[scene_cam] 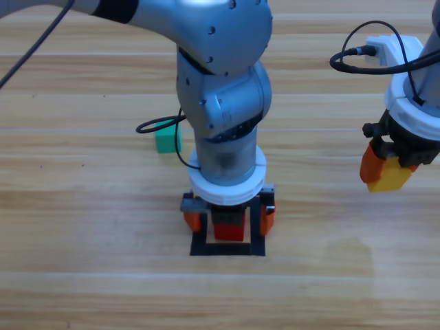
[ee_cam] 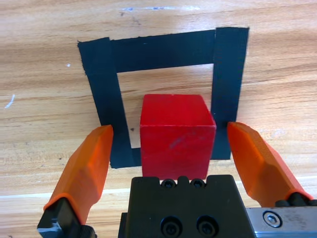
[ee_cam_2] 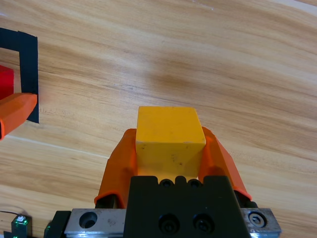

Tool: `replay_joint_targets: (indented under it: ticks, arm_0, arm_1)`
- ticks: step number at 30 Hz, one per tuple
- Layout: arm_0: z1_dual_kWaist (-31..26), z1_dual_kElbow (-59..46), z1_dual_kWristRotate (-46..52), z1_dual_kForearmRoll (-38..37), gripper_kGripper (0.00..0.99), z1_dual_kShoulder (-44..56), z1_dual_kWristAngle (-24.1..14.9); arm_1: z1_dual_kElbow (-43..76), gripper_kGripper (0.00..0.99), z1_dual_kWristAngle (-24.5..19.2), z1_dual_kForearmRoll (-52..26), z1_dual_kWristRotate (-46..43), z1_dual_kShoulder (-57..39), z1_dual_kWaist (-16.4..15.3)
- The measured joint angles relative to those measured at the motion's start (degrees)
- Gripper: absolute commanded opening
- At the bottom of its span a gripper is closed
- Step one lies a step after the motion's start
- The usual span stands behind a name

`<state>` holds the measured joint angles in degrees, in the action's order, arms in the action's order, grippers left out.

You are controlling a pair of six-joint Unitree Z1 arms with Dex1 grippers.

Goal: Stack the blocks in the rectangular block: red at the bottom, yellow in the middle, green on top

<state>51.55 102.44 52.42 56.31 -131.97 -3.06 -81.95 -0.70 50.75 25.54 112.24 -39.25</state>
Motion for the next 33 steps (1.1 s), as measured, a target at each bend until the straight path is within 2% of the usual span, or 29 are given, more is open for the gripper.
replay_joint_targets:
  ticks: [11,19,25,28,30,33]
  arm_0:
    - [-0.02,-0.09,-2.31,0.59,0.990,4.18,-0.26]
    - [-0.83,14.77,-8.65,11.99,0.990,12.77,-2.86]
    - [-7.88,7.12,-21.22,12.52,0.976,24.87,-4.22]
    - [-13.43,4.38,-33.16,11.78,0.989,28.56,-4.08]
    - [-16.22,3.45,-40.94,10.35,0.990,29.27,-1.97]
    - [-20.19,-0.70,-51.03,7.63,0.990,30.06,4.30]
  arm_1:
    - [0.31,0.000,-0.58,-0.01,0.23,-0.01,0.00]
    - [0.35,0.000,-0.82,-0.01,1.40,-0.33,0.00]
    - [1.47,0.000,-1.18,-0.82,2.01,-2.53,-0.02]
    - [2.36,0.000,-1.37,-1.17,2.01,-5.50,-0.58]
    - [2.36,0.000,-2.48,-1.17,2.01,-6.91,-1.61]
    - [2.36,0.000,-2.82,-1.17,3.15,-7.02,-3.52]
